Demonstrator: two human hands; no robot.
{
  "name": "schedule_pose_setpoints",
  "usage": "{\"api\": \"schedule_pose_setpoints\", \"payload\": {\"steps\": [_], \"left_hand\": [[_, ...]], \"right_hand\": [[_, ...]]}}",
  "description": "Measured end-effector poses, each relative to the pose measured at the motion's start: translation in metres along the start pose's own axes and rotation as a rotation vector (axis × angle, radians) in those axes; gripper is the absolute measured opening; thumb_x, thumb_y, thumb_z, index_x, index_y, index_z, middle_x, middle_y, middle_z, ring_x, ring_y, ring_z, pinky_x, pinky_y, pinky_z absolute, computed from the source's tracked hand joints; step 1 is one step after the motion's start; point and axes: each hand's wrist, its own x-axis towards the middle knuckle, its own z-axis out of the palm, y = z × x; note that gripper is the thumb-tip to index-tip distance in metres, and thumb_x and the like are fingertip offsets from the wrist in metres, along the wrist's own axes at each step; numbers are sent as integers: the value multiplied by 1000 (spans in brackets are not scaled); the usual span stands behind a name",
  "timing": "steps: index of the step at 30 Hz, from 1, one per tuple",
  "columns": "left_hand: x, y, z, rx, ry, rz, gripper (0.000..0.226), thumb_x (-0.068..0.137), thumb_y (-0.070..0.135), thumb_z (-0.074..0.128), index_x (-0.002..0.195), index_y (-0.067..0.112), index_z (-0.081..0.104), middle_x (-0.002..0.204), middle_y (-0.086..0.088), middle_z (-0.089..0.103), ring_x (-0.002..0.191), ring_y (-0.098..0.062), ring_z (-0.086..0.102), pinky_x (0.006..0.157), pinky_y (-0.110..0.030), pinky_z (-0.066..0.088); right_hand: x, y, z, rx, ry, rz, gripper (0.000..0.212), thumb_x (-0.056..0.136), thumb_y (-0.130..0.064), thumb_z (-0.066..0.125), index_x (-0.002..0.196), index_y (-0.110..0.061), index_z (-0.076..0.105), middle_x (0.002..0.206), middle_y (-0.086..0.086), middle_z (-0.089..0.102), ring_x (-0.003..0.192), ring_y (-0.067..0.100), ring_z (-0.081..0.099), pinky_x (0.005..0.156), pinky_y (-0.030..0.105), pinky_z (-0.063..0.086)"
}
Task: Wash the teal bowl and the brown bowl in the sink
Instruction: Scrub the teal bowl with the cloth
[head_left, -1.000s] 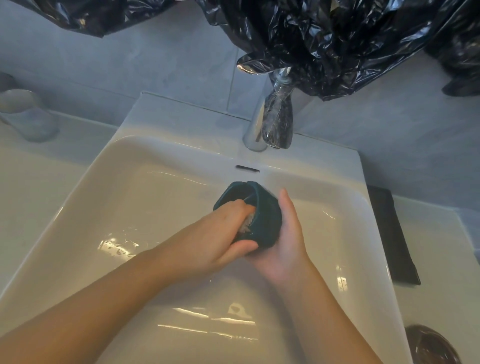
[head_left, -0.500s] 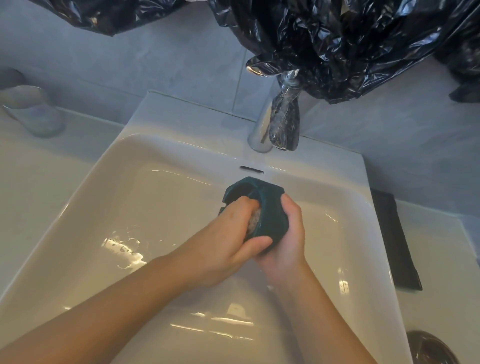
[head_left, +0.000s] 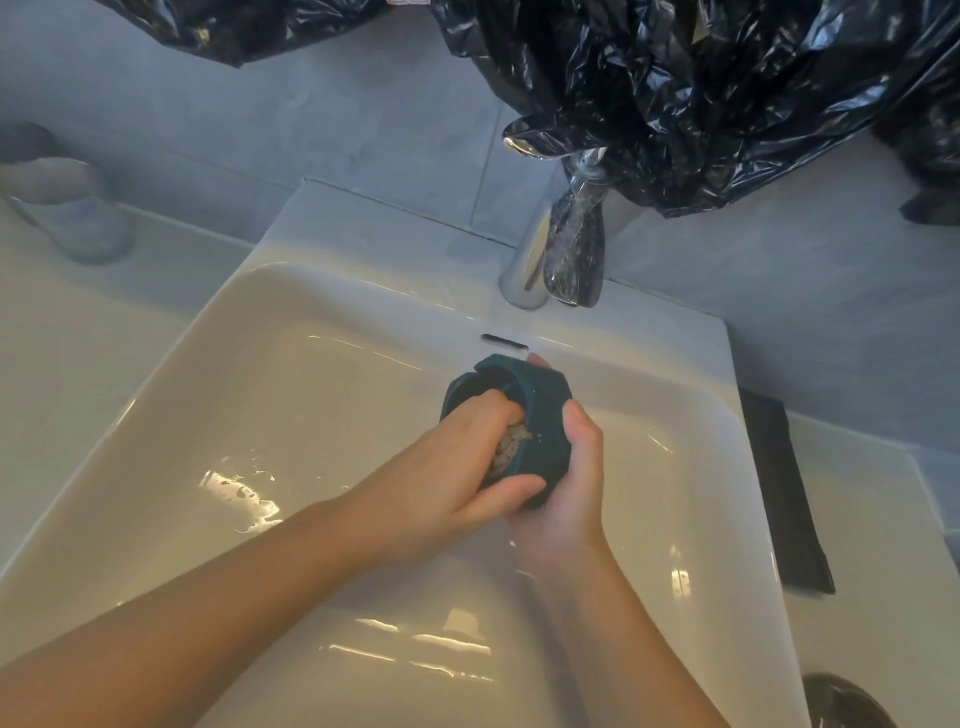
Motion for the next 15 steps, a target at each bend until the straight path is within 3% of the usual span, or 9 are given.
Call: {"api": "schedule_pose_setpoints", "payload": {"steps": [4,7,10,15], "left_hand": [[-5,-9,-8,201,-105,111,35,90,40,53,107,10,48,100,2,49,81,-3,39,71,-13,31],[-6,-7,-3,129,-68,-17,36,92,39,57,116,16,44,103,8,43,88,7,42,74,-6,33],[-2,-2,1,84,-32,-71,39,92,37,57,123,21,40,107,8,45,88,1,42,74,-8,35],[-3,-9,-20,-62,-232,-59,38,94,19,41,131,19,45,116,5,52,100,5,47,83,-6,34]], "right_hand": [[2,-8,-3,41,-65,249,66,77,-52,58,136,-22,58,120,10,69,103,28,68,80,37,56],[3,-4,-1,42,-42,165,61,78,-40,55,134,-15,59,108,9,72,92,26,70,72,34,58],[2,-6,0,75,-1,23,57,77,-35,54,129,-15,60,97,8,74,82,22,72,62,32,59],[2,-8,-7,30,-2,55,57,74,-41,56,127,-21,61,103,9,71,91,26,67,66,38,57]]}}
